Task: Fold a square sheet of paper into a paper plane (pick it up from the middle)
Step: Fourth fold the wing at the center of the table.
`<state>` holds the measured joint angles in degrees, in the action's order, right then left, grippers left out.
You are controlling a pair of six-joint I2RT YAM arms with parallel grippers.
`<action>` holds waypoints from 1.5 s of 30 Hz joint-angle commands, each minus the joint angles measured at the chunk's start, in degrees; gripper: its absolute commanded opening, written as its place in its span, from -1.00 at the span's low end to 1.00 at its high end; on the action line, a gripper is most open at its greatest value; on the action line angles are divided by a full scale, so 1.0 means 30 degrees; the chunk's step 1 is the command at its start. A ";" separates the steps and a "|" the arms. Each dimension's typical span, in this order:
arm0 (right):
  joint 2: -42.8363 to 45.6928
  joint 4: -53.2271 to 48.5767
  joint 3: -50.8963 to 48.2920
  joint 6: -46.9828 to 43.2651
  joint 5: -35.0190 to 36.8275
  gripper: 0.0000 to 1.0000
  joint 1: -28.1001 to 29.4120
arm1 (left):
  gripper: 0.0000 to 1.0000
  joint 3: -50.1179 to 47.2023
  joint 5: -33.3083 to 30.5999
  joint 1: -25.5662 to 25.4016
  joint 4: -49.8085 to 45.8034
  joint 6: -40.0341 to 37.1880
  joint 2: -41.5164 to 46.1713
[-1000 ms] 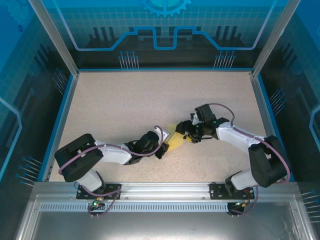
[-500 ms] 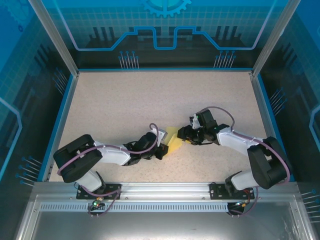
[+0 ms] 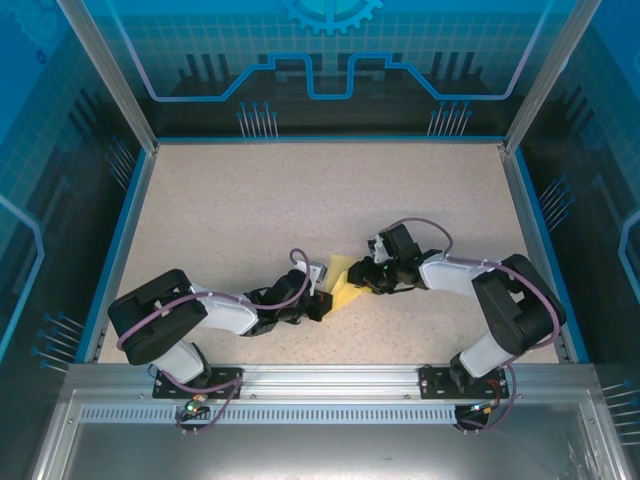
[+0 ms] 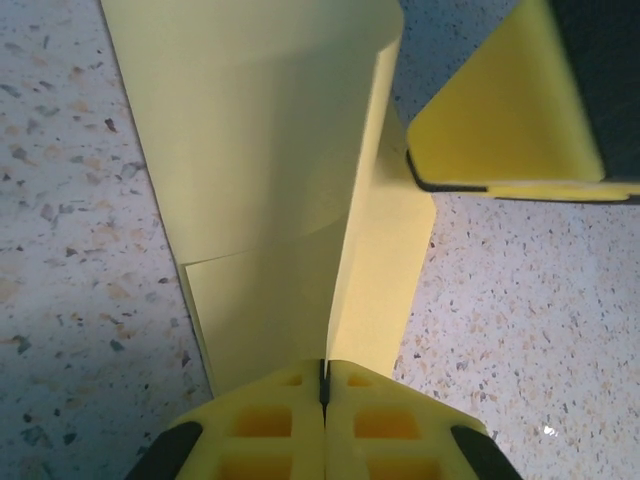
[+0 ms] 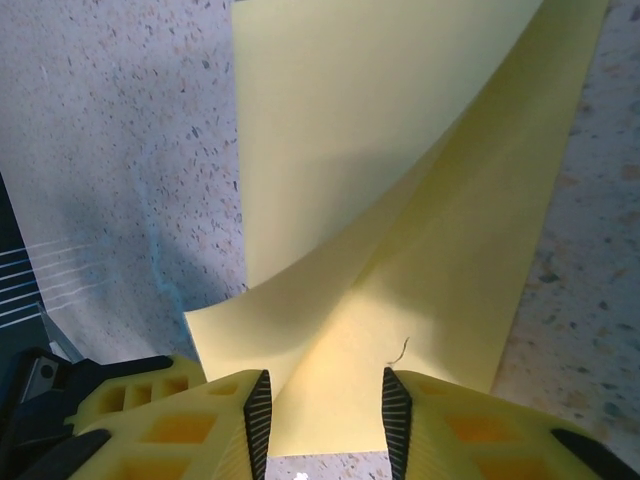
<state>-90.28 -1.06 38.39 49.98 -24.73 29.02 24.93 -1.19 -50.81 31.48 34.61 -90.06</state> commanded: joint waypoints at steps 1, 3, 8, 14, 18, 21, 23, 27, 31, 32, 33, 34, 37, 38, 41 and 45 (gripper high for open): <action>-0.0705 0.0745 0.0647 0.0380 -0.0387 -0.27 0.0431 | -0.89 -0.0237 0.0134 -0.0086 0.0798 0.0450 -0.0192; -0.0996 0.0705 0.0865 0.0467 -0.0310 -0.28 0.0580 | -0.89 -0.0354 0.0134 -0.0086 0.1006 0.0504 -0.0155; -0.1210 0.0748 0.0893 0.0597 -0.0057 -0.31 0.0817 | -0.89 -0.0436 -0.0122 -0.0086 0.0976 0.0593 -0.0104; -0.1093 0.1078 0.0475 0.0744 -0.0016 -0.32 0.0817 | -0.89 -0.0536 -0.0246 -0.0086 0.0857 0.0947 0.0131; -0.1019 0.1608 0.0146 0.1016 -0.0135 -0.36 0.0822 | -0.89 -0.0458 -0.0371 -0.0084 0.0843 0.1117 0.0095; -0.1122 0.1900 0.0145 0.1212 -0.0221 -0.38 0.0798 | -0.89 -0.0511 -0.0426 -0.0086 0.0915 0.1279 0.0094; -0.1209 0.2008 0.0237 0.1320 -0.0274 -0.39 0.0819 | -0.89 -0.0570 -0.0460 -0.0088 0.0985 0.1383 0.0083; -0.1340 0.2008 0.0383 0.1478 -0.0238 -0.40 0.0838 | -0.89 -0.0621 -0.0562 -0.0086 0.1013 0.1505 0.0108; -0.1312 0.2025 0.0238 0.1658 -0.0191 -0.41 0.0816 | -0.90 -0.0676 -0.0716 -0.0082 0.1088 0.1698 0.0087; -0.1230 0.2051 0.0130 0.1655 -0.0137 -0.41 0.0820 | -0.89 -0.0683 -0.0769 -0.0086 0.1092 0.1756 0.0108; -0.1139 0.2024 0.0041 0.1702 -0.0070 -0.41 0.0817 | -0.89 -0.0738 -0.0839 -0.0086 0.1106 0.1840 0.0118; -0.1039 0.2020 -0.0075 0.1711 -0.0004 -0.41 0.0821 | -0.90 -0.0797 -0.0907 -0.0086 0.1194 0.1906 0.0175; -0.0800 0.1965 -0.0349 0.1879 0.0274 -0.43 0.0794 | -0.90 -0.1008 -0.1152 -0.0086 0.1344 0.2064 0.0364; -0.0782 0.1996 -0.0402 0.1931 0.0332 -0.44 0.0818 | -0.90 -0.1047 -0.1185 -0.0086 0.1370 0.2042 0.0429; -0.1026 0.2131 -0.0306 0.2100 0.0257 -0.44 0.0837 | -0.90 -0.1130 -0.1243 -0.0086 0.1410 0.2028 0.0570; -0.1472 0.2249 0.0031 0.2344 0.0057 -0.45 0.0835 | -0.89 -0.1218 -0.1245 -0.0086 0.1486 0.2058 0.0598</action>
<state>-93.51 4.86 37.91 55.96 -24.45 30.76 22.28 -3.64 -50.81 34.70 40.45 -89.49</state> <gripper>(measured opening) 0.278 0.054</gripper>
